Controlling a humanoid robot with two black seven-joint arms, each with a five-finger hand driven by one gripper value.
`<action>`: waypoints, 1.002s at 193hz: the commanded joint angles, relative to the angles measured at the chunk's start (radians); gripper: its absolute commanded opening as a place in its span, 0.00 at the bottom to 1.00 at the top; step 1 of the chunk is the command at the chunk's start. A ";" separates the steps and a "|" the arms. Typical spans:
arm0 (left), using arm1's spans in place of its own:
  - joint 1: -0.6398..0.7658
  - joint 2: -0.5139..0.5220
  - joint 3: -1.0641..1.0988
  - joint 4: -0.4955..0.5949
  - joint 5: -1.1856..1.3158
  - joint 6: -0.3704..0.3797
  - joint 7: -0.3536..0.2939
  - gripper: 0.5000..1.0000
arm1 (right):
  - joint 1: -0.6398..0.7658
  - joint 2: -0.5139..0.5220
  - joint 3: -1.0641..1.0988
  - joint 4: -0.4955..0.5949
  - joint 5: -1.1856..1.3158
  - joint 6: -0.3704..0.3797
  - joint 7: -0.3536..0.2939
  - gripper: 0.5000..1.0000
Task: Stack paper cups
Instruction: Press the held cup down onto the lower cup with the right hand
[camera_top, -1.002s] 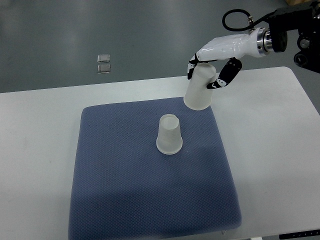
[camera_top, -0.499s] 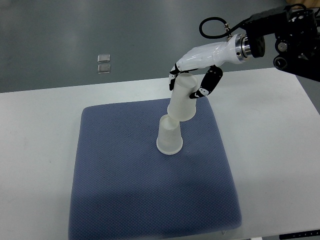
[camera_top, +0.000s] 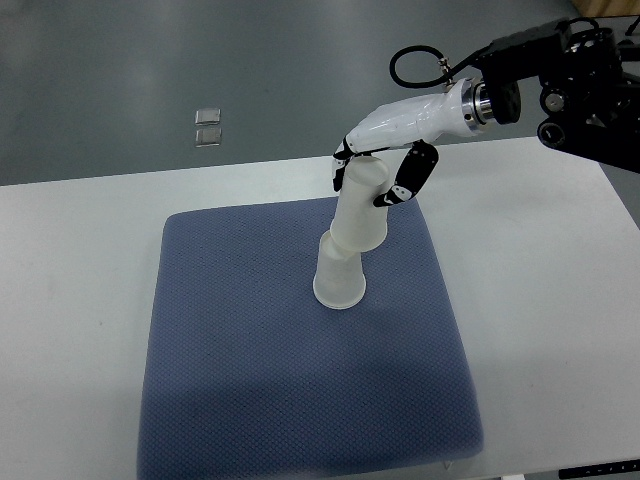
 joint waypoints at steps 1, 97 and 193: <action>0.000 0.000 -0.001 0.000 0.000 0.000 0.000 1.00 | -0.004 0.000 0.000 0.001 0.000 0.002 0.000 0.29; 0.000 0.000 0.001 0.000 0.000 0.000 0.000 1.00 | 0.022 0.000 0.000 0.036 0.049 0.023 0.001 0.29; 0.000 0.000 0.001 0.000 0.000 0.000 0.000 1.00 | 0.024 0.009 0.000 0.036 0.051 0.016 -0.002 0.30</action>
